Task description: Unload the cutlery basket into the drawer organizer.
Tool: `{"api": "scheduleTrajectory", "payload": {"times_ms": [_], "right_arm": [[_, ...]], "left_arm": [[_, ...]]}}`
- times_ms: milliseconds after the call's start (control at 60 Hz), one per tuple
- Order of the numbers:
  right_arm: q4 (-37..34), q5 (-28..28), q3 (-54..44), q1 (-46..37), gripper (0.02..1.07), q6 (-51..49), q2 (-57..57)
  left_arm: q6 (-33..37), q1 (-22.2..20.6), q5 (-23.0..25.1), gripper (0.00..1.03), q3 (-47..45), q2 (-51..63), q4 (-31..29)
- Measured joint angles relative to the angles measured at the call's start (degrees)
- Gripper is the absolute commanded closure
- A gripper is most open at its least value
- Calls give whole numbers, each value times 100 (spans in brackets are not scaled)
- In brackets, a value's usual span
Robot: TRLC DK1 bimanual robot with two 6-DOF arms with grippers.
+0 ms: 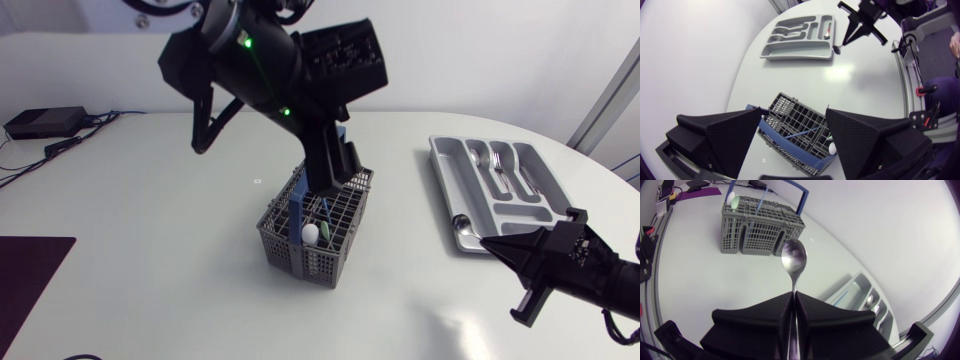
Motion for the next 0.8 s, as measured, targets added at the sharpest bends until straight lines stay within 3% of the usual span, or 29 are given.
{"api": "scheduleTrajectory", "payload": {"times_ms": [150,383,683,800], "right_arm": [[-199,-404,710,-846,98,-944,1550],[-920,-426,2149,-1484,98,-2234,3324],[-2376,94,3915,-1908,98,-3991,4905],[-2553,385,4354,-1956,98,-4459,5305]], "left_arm": [[640,0,-81,8,-404,-26,87],[1377,28,-83,8,-634,-26,170],[2131,37,-83,8,-809,-24,157],[2352,24,-83,9,-811,-13,22]]}}
